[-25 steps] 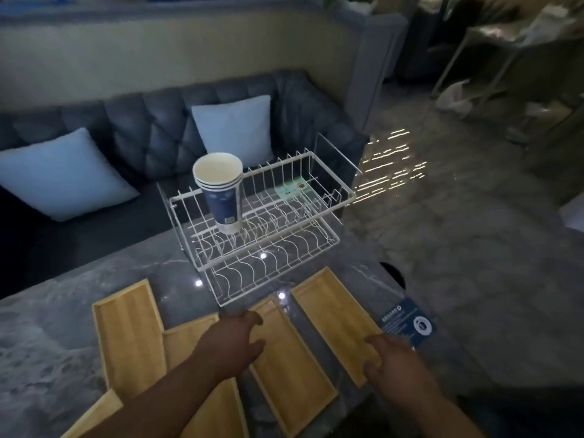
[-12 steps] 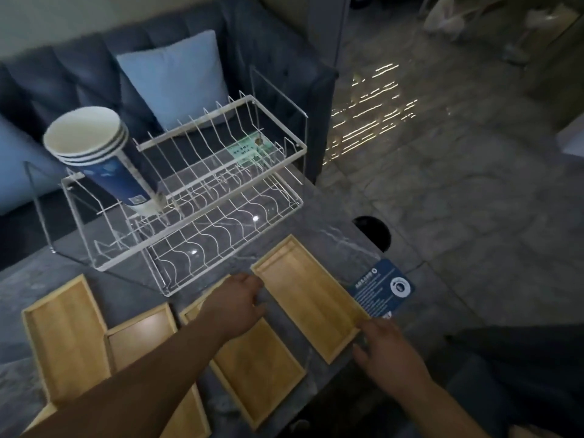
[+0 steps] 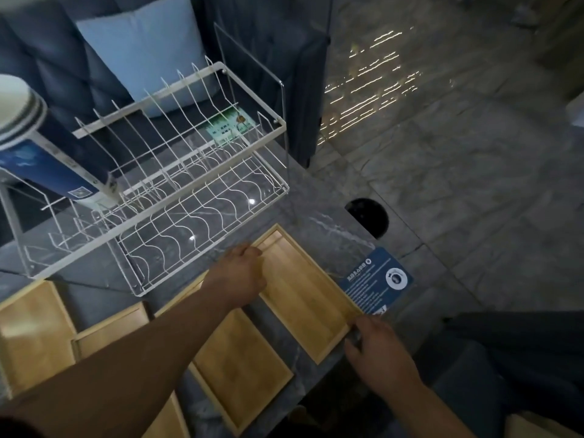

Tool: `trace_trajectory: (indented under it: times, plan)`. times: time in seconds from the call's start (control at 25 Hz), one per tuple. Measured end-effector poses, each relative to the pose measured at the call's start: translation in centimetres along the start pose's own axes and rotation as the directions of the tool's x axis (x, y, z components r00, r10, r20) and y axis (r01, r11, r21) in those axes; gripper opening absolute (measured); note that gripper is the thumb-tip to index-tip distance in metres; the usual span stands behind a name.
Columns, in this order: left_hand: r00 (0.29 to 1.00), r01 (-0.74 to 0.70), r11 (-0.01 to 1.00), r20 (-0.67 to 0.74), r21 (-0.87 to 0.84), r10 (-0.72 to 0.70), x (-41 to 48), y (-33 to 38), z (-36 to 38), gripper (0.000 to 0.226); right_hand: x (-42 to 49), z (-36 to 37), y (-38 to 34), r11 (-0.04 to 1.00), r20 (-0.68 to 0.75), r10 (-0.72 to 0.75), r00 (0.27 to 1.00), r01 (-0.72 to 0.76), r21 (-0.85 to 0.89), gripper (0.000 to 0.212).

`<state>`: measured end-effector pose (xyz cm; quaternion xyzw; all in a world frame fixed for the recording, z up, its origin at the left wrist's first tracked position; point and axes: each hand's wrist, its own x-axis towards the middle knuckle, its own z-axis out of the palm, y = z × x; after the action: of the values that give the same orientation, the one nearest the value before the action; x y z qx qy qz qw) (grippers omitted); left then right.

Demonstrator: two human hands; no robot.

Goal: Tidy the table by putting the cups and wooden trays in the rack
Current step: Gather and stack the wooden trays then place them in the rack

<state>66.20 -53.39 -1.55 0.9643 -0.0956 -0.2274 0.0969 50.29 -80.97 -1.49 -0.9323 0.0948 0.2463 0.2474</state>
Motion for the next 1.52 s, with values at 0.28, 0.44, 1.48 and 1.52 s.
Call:
trace_trajectory:
  times: [0.28, 0.44, 1.48, 1.52]
  plan:
    - [1.000, 0.020, 0.999, 0.002, -0.041, -0.020, 1.0, -0.4, 0.4, 0.057, 1.2, 0.4, -1.4, 0.925, 0.140, 0.209, 0.968, -0.242, 0.293, 0.022]
    - [0.996, 0.093, 0.985, 0.027, -0.144, -0.091, 1.6, -0.1, 0.4, 0.054, 1.9, 0.7, -2.3, 0.893, 0.213, 0.254, 0.943, -0.313, 0.323, 0.018]
    - [0.922, 0.281, 0.813, -0.092, -0.511, -0.376, -7.5, -9.9, -1.7, 0.013, -3.4, 6.8, -9.6, 0.693, 0.203, 0.357, 0.912, -0.405, 0.597, 0.020]
    - [0.930, 0.266, 0.837, -0.103, -0.478, -0.354, -7.6, -10.2, -1.6, 0.010, -3.8, 7.8, -9.7, 0.632, 0.254, 0.366, 0.895, -0.440, 0.638, 0.019]
